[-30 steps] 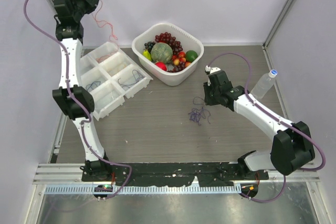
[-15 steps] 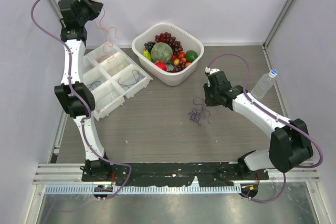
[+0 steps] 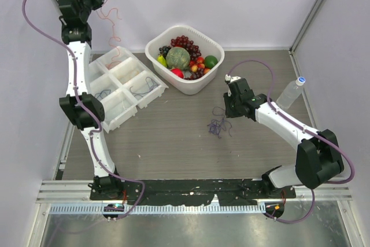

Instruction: Untangle the cables

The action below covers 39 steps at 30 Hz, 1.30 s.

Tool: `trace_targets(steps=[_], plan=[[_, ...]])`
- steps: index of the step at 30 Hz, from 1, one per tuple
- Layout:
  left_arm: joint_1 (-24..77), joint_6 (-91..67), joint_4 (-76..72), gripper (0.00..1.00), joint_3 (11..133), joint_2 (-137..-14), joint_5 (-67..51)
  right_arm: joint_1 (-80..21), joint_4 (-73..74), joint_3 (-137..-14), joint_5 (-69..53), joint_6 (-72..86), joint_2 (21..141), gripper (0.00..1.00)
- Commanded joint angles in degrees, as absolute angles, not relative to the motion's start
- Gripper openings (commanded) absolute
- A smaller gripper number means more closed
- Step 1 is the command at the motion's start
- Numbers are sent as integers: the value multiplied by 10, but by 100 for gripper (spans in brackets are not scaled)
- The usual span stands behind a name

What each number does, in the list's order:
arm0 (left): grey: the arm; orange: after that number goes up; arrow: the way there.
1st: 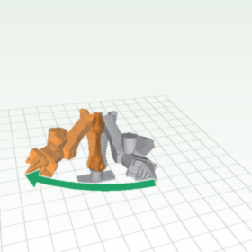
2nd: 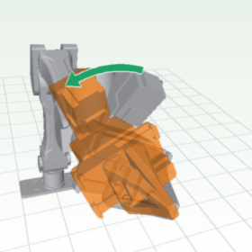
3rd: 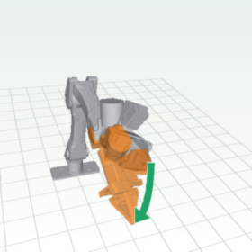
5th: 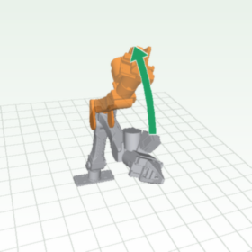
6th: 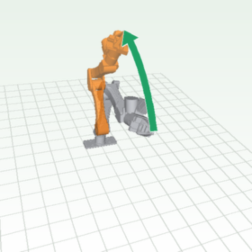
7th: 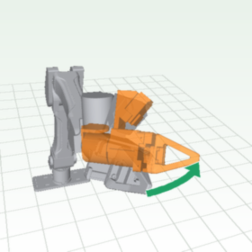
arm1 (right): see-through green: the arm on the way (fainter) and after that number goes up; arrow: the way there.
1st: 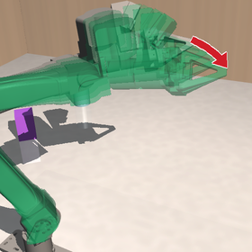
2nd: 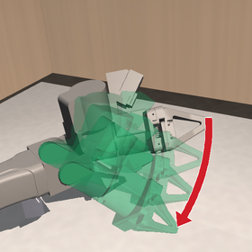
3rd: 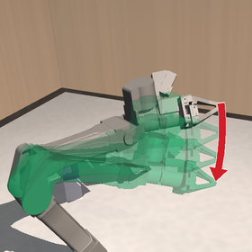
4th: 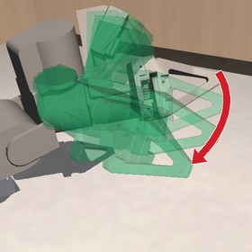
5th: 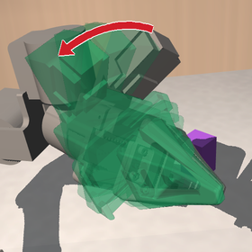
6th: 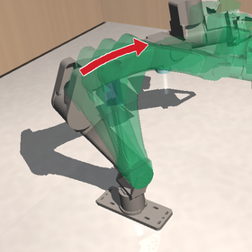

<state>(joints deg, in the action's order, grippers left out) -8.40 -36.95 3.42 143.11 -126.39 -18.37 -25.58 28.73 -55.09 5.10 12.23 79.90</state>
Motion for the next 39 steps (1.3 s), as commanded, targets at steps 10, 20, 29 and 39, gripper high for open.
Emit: trace_targets(steps=[10, 20, 29, 39], plan=[[-97, -341, -12, 0, 1339, -1252, -185, -251, 276, -563, 47, 122, 793, 27], [-95, -306, -2, 0, 1192, -1186, -190, -250, 272, -562, 46, 122, 796, 27], [-95, -257, 66, 0, 1113, -1148, -131, -248, 269, -561, 40, 123, 801, 27], [-89, -268, 216, 0, 1202, -1241, -53, -247, 270, -560, 40, 124, 798, 27]])
